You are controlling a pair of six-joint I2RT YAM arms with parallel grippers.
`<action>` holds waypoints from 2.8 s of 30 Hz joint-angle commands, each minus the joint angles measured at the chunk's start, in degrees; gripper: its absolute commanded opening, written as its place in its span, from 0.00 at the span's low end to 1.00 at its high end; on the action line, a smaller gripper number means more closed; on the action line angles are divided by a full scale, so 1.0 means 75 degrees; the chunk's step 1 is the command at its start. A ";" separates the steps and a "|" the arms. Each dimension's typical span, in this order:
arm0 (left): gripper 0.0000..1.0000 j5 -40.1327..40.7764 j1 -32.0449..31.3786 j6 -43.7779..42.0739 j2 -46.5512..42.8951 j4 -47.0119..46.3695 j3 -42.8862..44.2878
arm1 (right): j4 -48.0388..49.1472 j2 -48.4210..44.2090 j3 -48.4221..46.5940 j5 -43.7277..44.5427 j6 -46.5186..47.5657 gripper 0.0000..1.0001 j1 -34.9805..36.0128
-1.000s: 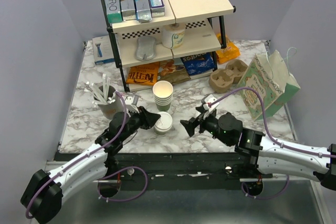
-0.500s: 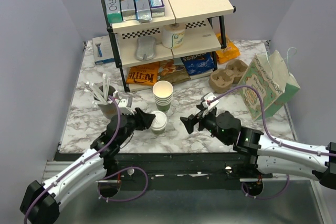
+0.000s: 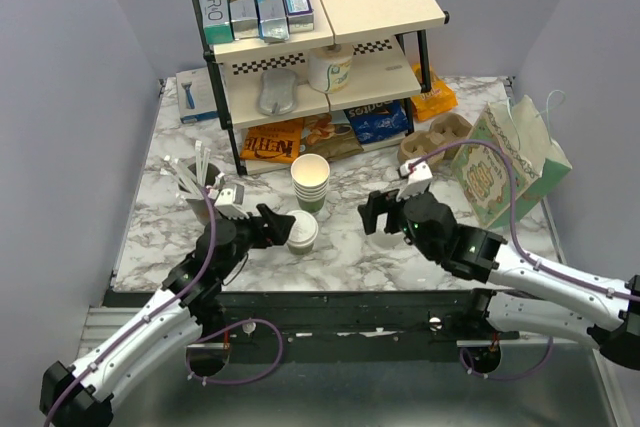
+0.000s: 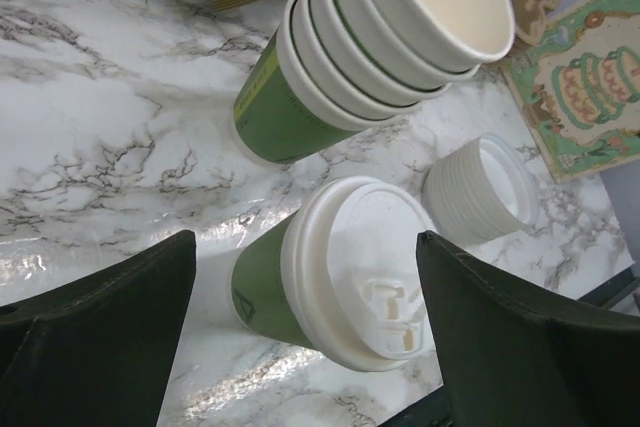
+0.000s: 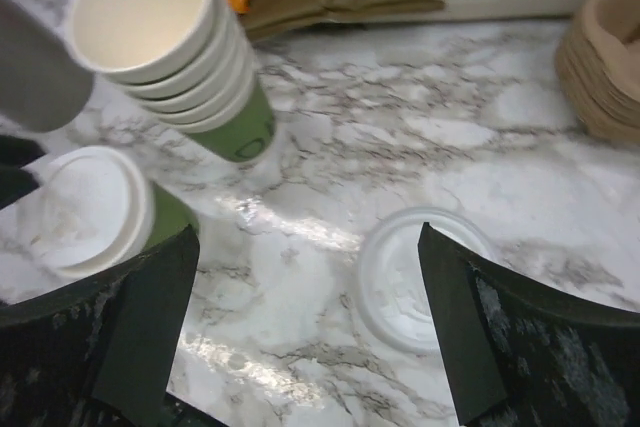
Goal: Pack the takeout coffee
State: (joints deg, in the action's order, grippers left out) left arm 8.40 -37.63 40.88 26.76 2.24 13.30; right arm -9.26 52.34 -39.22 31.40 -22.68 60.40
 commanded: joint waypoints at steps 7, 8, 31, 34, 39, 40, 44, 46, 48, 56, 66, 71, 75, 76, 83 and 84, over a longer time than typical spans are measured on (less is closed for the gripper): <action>0.99 0.0355 -0.0010 0.0127 -0.0053 0.0790 0.1214 | -0.3723 0.0206 -0.0115 -0.2448 -0.2929 0.99 -0.1924; 0.99 0.0379 -0.0010 0.0081 -0.0041 0.0803 0.1285 | -0.3700 0.0147 0.0037 -0.2626 -0.3196 1.00 -0.1925; 0.99 0.1188 -0.0010 -0.0096 -0.0767 0.1342 0.1918 | -0.0570 0.1892 0.1504 -0.2418 -0.3000 0.88 -0.1890; 0.99 0.1305 -0.0010 -0.0084 -0.0884 0.1400 0.1942 | -0.0582 0.2267 0.1340 -0.1903 -0.3187 0.86 -0.1889; 0.99 0.1516 -0.0010 -0.0049 -0.1049 0.1529 0.1953 | -0.0302 0.2992 0.0965 -0.1117 -0.2930 0.83 -0.1889; 0.99 0.1516 -0.0010 -0.0049 -0.1084 0.1541 0.1965 | -0.0220 0.3122 0.0871 -0.1058 -0.2872 0.82 -0.1889; 0.99 0.1586 -0.0011 -0.0014 -0.1119 0.1646 0.2000 | 0.0261 0.3942 0.0216 -0.0661 -0.2368 0.82 -0.1889; 0.99 0.1668 -0.0011 0.0033 -0.1143 0.1728 0.2047 | 0.0273 0.4479 -0.0147 -0.0391 -0.2216 0.82 -0.1901; 0.99 0.1680 -0.0010 0.0045 -0.1178 0.1764 0.2070 | 0.0296 0.4763 -0.0661 -0.0050 -0.2028 0.82 -0.1924; 0.99 0.1715 -0.0011 0.0033 -0.1026 0.1951 0.2363 | 0.0929 0.6122 -0.2082 -0.0611 -0.1336 0.82 -0.2346; 0.99 0.1633 -0.0010 -0.0049 -0.0909 0.2115 0.2562 | -0.0098 0.4731 -0.0903 -0.1268 -0.1593 0.97 -0.2358; 0.99 0.1681 -0.0022 -0.0096 -0.0803 0.2291 0.2855 | -0.0875 0.2590 -0.0396 -0.1258 -0.1068 0.98 -0.2370; 0.99 0.1563 -0.0010 -0.0213 -0.0780 0.2162 0.2949 | -0.0491 0.1694 -0.0418 -0.0379 0.0402 1.00 -0.2405; 0.99 0.1540 -0.0010 -0.0224 -0.0721 0.2185 0.3007 | -0.0500 0.1728 -0.0825 -0.0378 0.0805 1.00 -0.2614; 0.99 0.1224 -0.0022 -0.0552 -0.0650 0.2186 0.3207 | -0.0547 0.2794 -0.2361 -0.1698 0.5855 1.00 -0.3411; 0.99 0.1154 -0.0011 -0.0587 -0.0662 0.2128 0.3219 | -0.0779 0.2946 -0.2585 -0.1934 0.6393 1.00 -0.3599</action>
State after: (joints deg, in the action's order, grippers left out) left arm 19.75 -37.63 39.35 21.89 18.63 36.10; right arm -13.06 70.41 -52.42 24.05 0.23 36.86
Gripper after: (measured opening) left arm 0.988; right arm 0.998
